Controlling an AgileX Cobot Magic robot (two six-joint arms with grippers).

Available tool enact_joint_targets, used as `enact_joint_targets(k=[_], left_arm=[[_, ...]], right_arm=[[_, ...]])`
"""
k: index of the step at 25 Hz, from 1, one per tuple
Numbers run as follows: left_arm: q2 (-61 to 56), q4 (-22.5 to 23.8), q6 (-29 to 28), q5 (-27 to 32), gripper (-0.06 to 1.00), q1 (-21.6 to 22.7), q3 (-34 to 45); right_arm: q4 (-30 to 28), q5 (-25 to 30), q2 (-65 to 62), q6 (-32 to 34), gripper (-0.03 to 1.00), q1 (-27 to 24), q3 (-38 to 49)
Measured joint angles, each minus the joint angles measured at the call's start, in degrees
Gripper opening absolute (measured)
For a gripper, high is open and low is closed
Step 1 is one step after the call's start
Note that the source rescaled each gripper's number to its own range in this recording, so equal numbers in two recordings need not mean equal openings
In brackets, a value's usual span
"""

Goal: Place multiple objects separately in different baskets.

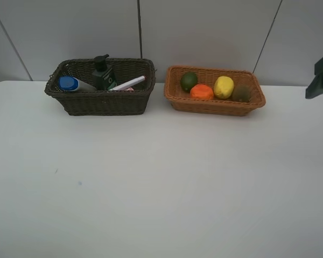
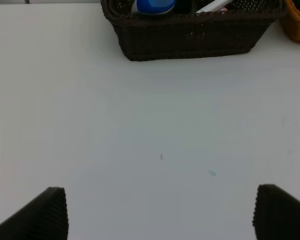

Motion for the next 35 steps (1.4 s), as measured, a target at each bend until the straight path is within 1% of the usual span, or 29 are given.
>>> enact_joint_targets(k=[4, 7, 9, 13, 16, 23, 26, 32, 35], left_arm=[[0.00, 0.00, 0.00, 0.00, 0.97, 0.00, 0.00], [0.00, 0.00, 0.00, 0.00, 0.97, 0.00, 0.00], [0.00, 0.00, 0.00, -0.05, 0.97, 0.00, 0.00], [0.00, 0.00, 0.00, -0.05, 0.97, 0.00, 0.00], [0.00, 0.00, 0.00, -0.05, 0.97, 0.00, 0.00], [0.00, 0.00, 0.00, -0.05, 0.97, 0.00, 0.00], [0.00, 0.00, 0.00, -0.05, 0.97, 0.00, 0.00], [0.00, 0.00, 0.01, -0.05, 0.97, 0.00, 0.00], [0.00, 0.00, 0.06, -0.05, 0.97, 0.00, 0.00]], right_arm=[[0.01, -0.34, -14.80, 0.30, 0.96, 0.00, 11.99], [0.01, 1.39, -27.88, 0.35, 0.96, 0.00, 17.55], [0.57, 2.29, -35.85, 0.20, 0.96, 0.00, 18.97], [3.42, 2.16, -50.31, -0.35, 0.96, 0.00, 19.02], [3.63, 2.21, -57.02, -0.40, 0.96, 0.00, 19.02], [3.69, 2.56, -66.57, -0.40, 0.96, 0.00, 19.32], [4.10, 3.23, -67.14, -0.91, 0.96, 0.00, 19.32], [7.41, 3.80, -67.14, -4.77, 0.96, 0.00, 19.32], [8.27, 5.95, -67.14, -5.45, 0.96, 0.00, 18.62]])
